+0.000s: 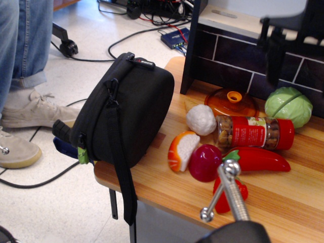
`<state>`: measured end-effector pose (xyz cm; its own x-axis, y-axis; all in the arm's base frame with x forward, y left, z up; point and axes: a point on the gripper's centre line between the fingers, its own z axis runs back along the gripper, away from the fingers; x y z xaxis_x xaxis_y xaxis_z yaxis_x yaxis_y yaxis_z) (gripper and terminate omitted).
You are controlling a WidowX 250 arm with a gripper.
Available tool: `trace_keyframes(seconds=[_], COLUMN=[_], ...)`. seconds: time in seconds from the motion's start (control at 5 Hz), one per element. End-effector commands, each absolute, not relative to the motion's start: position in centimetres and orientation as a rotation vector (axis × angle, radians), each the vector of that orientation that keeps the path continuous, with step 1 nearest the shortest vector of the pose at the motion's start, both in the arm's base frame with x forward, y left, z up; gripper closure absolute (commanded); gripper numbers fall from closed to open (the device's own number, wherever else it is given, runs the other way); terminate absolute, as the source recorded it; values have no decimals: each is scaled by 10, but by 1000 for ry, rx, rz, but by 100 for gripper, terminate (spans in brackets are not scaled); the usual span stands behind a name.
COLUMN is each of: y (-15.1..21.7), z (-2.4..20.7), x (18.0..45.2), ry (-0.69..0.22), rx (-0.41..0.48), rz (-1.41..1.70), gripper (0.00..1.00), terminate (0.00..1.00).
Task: Unzip zipper bag
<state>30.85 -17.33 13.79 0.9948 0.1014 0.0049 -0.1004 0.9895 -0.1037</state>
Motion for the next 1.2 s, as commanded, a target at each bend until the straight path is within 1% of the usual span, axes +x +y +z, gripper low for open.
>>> trace_keyframes(seconds=[0.0, 0.2, 0.4, 0.6, 0.8, 1.0], y=[-114, -72, -34, 2, 16, 27], z=[188, 189, 175, 155, 131, 111], x=[285, 262, 231, 214, 202, 197], ry=[-61, -61, -73, -72, -103, -85], rx=[-157, -155, -131, -97, -45, -14], rz=[104, 98, 73, 56, 42, 39], gripper=[0, 0, 0, 0, 0, 0], terminate=[0, 0, 0, 0, 0, 0])
